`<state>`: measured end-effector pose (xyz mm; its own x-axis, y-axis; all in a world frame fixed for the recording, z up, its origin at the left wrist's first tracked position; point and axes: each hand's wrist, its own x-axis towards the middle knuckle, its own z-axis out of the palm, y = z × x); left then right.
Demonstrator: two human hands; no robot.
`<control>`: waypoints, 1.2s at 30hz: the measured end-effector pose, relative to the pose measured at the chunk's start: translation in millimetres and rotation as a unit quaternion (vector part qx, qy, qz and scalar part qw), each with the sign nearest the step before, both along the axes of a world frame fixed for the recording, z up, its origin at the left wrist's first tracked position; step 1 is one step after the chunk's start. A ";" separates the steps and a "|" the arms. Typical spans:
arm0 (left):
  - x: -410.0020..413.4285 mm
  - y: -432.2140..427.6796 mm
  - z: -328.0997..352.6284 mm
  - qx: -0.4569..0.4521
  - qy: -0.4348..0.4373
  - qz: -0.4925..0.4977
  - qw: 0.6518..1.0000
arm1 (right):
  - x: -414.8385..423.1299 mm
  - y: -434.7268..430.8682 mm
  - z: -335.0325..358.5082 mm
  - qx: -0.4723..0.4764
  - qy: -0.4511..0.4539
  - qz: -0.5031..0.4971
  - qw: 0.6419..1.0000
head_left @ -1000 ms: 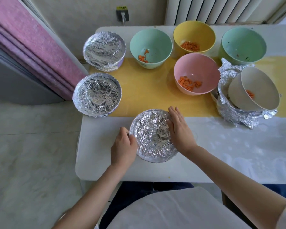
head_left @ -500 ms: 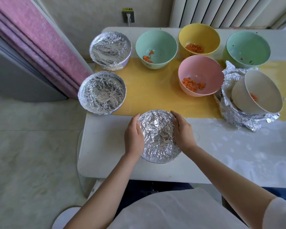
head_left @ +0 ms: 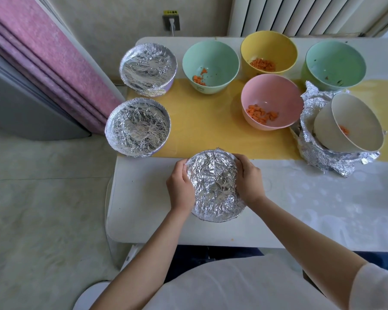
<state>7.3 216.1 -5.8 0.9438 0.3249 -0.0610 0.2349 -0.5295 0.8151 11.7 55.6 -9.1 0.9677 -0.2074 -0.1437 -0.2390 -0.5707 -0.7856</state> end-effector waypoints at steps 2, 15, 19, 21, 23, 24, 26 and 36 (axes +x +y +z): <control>-0.2 -0.5 0.8 -0.001 0.001 0.002 1.000 | 0.4 0.4 -0.5 -0.001 -0.002 -0.001 1.000; 26.4 7.3 12.6 0.039 -0.002 -0.189 0.981 | 34.4 -4.4 17.2 -0.117 -0.046 0.238 0.963; 38.0 6.8 8.1 0.048 0.028 -0.209 0.976 | 52.2 3.2 17.9 -0.100 0.009 0.272 0.957; 39.4 6.9 6.9 0.049 0.018 -0.198 0.979 | 54.6 4.6 16.5 -0.100 0.014 0.268 0.958; 39.9 6.0 7.0 0.053 0.015 -0.187 0.981 | 55.0 6.2 14.4 -0.109 0.007 0.257 0.960; 39.7 5.4 6.7 0.056 0.015 -0.182 0.982 | 54.6 7.1 13.4 -0.111 0.000 0.253 0.961; 38.3 4.2 6.1 0.063 0.018 -0.176 0.982 | 53.5 8.3 11.9 -0.113 -0.016 0.250 0.961; 5.3 5.0 16.3 0.065 0.060 -0.118 0.989 | 36.1 -0.1 20.5 -0.058 0.016 0.209 0.976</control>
<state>12.5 221.1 10.5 0.9829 0.1083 -0.1491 0.1826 -0.6798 0.7103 47.8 55.6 11.4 0.9663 0.1888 -0.1748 0.0106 -0.7081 -0.7061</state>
